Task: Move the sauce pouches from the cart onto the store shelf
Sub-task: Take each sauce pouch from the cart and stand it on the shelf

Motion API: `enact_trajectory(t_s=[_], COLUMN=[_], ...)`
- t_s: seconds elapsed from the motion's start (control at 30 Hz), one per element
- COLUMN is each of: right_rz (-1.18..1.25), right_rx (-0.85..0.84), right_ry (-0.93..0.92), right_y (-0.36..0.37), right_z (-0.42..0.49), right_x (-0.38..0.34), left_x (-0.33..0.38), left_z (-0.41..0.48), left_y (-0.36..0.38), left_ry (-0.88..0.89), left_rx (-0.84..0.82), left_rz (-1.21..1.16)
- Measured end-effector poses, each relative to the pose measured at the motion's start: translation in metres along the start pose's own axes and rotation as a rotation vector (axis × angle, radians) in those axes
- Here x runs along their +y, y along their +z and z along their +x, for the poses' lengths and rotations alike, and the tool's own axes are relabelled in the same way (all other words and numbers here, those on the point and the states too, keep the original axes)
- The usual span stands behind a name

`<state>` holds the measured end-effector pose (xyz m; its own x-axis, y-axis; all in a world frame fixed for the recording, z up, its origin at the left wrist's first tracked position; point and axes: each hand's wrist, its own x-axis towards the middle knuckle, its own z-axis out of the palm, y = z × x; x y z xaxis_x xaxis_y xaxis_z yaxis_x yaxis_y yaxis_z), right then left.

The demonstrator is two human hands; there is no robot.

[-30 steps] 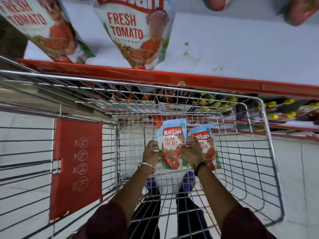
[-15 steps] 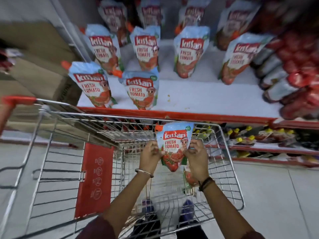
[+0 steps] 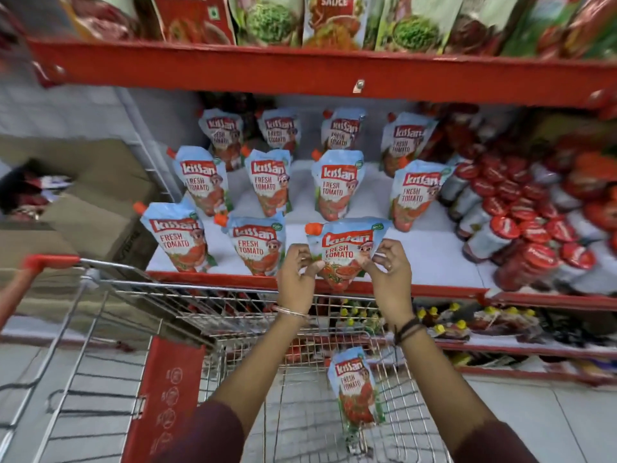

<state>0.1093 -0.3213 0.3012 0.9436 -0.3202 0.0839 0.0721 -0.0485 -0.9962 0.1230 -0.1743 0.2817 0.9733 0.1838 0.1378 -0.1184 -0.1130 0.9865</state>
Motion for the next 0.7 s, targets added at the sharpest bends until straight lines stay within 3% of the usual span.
enact_trajectory(t_s=[0.23,0.7], right_rz=[0.005,-0.031], right_rx=[-0.013,-0.019], right_ry=[0.042,0.157], right_y=[0.007,0.006], right_z=[0.037,0.028], right_x=[0.021,0.05], left_x=[-0.021,-0.042], left_z=[0.041,0.033], left_y=[0.019,0.015], left_ry=[-0.005,-0.077], left_rx=[0.054,-0.034], left_rz=[0.058,0.043])
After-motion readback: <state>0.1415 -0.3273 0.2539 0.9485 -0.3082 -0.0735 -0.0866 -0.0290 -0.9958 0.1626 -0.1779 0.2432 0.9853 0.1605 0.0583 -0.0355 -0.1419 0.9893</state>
